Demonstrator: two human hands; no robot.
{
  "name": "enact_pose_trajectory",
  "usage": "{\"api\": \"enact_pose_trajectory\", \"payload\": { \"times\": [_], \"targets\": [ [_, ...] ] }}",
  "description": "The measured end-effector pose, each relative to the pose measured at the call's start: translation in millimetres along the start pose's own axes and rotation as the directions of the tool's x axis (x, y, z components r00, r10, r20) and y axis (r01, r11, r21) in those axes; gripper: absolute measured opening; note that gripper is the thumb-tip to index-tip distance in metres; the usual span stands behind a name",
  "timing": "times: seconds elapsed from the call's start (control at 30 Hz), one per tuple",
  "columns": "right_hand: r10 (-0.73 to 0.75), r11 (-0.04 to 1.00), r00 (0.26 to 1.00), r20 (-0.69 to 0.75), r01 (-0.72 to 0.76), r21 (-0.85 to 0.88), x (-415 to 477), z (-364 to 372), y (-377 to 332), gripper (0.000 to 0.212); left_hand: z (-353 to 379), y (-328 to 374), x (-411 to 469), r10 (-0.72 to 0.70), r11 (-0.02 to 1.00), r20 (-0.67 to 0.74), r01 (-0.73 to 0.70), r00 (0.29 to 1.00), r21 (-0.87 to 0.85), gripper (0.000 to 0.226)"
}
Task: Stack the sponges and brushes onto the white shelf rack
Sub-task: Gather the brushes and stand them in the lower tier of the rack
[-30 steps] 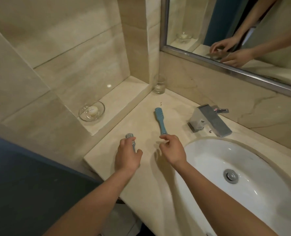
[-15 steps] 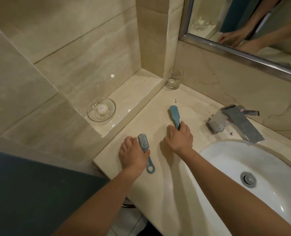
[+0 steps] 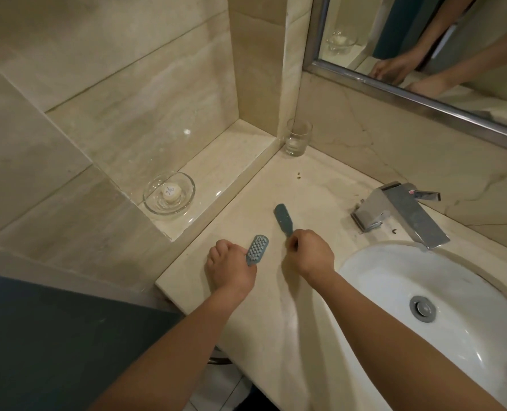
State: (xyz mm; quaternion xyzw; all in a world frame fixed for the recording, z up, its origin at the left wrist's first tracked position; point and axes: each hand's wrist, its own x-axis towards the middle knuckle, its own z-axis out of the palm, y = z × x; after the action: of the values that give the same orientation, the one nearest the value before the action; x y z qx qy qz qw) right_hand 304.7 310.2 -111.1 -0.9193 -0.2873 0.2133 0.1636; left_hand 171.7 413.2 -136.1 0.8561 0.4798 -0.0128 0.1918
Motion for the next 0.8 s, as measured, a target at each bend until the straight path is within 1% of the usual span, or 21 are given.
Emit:
{"api": "enact_pose_trajectory", "payload": {
  "times": [0.07, 0.13, 0.2, 0.23, 0.3, 0.37, 0.4, 0.47, 0.5, 0.53, 0.6, 0.63, 0.7, 0.73, 0.77, 0.8],
  "targets": [
    [0.017, 0.986, 1.000, 0.025, -0.021, 0.163, -5.6, 2.0, 4.0, 0.019, -0.4, -0.1, 0.2, -0.011, 1.000, 0.014, 0.011, 1.000, 0.030, 0.030],
    [0.016, 0.951, 0.996, 0.086, -0.042, 0.305, -12.0, 2.8, 8.3, 0.033, 0.4, -0.5, -0.6, -0.019, 0.998, 0.023, 0.017, 1.000, 0.053, 0.031],
    [0.003, 0.938, 0.988, 0.156, -0.057, 0.341, -16.7, 3.0, 11.7, 0.044, 1.7, 0.0, -2.5, -0.019, 0.997, 0.033, 0.016, 0.999, 0.070, 0.032],
    [-0.005, 0.942, 0.983, 0.184, -0.057, 0.332, -18.6, 3.3, 13.7, 0.043, 2.1, 0.9, -3.5, -0.017, 0.997, 0.034, 0.014, 0.999, 0.080, 0.031],
    [-0.004, 0.936, 0.979, 0.206, -0.068, 0.344, -23.2, 3.6, 17.7, 0.033, 2.1, 2.9, -5.1, -0.014, 0.994, 0.030, 0.010, 0.999, 0.109, 0.030],
    [0.037, 0.898, 0.977, 0.209, -0.124, 0.423, -31.4, 2.7, 22.8, 0.023, 3.5, 6.7, -9.2, 0.013, 0.990, 0.032, -0.017, 0.999, 0.142, 0.028],
    [0.059, 0.852, 0.975, 0.213, -0.160, 0.498, -36.9, 1.9, 26.3, 0.019, 4.9, 9.9, -12.8, 0.032, 0.990, 0.030, -0.035, 0.999, 0.138, 0.027],
    [0.096, 0.711, 0.972, 0.215, -0.218, 0.669, -48.9, -0.8, 33.6, 0.011, 7.9, 18.7, -21.8, 0.059, 0.996, 0.006, -0.059, 0.998, 0.071, 0.023],
    [0.117, 0.647, 0.971, 0.211, -0.235, 0.725, -55.1, -3.7, 37.6, 0.008, 9.2, 24.6, -27.0, 0.073, 0.997, -0.009, -0.072, 0.997, 0.019, 0.020],
    [0.138, 0.609, 0.969, 0.205, -0.246, 0.754, -61.1, -7.8, 42.3, 0.008, 10.0, 31.0, -32.6, 0.090, 0.995, -0.019, -0.091, 0.996, -0.035, 0.017],
    [0.165, 0.595, 0.968, 0.189, -0.251, 0.764, -72.7, -18.1, 54.1, 0.011, 11.3, 46.5, -45.6, 0.115, 0.979, -0.010, -0.115, 0.993, -0.170, 0.013],
    [0.169, 0.596, 0.968, 0.183, -0.248, 0.764, -78.8, -23.5, 61.1, 0.013, 12.3, 55.4, -52.9, 0.121, 0.958, 0.012, -0.114, 0.993, -0.265, 0.013],
    [0.181, 0.582, 0.968, 0.173, -0.247, 0.775, -91.8, -33.9, 75.4, 0.017, 14.9, 73.7, -69.6, 0.138, 0.872, 0.079, -0.083, 0.987, -0.482, 0.015],
    [0.194, 0.574, 0.968, 0.162, -0.246, 0.781, -98.6, -38.8, 83.2, 0.019, 16.0, 83.1, -78.7, 0.158, 0.827, 0.112, -0.070, 0.981, -0.557, 0.015],
    [0.213, 0.566, 0.966, 0.147, -0.244, 0.787, -105.2, -43.1, 91.5, 0.021, 16.8, 92.2, -87.3, 0.191, 0.807, 0.126, -0.082, 0.974, -0.585, 0.016],
    [0.235, 0.554, 0.963, 0.132, -0.245, 0.796, -111.6, -47.0, 100.1, 0.024, 17.8, 100.9, -94.8, 0.228, 0.807, 0.121, -0.118, 0.966, -0.578, 0.017]
  ]
}}
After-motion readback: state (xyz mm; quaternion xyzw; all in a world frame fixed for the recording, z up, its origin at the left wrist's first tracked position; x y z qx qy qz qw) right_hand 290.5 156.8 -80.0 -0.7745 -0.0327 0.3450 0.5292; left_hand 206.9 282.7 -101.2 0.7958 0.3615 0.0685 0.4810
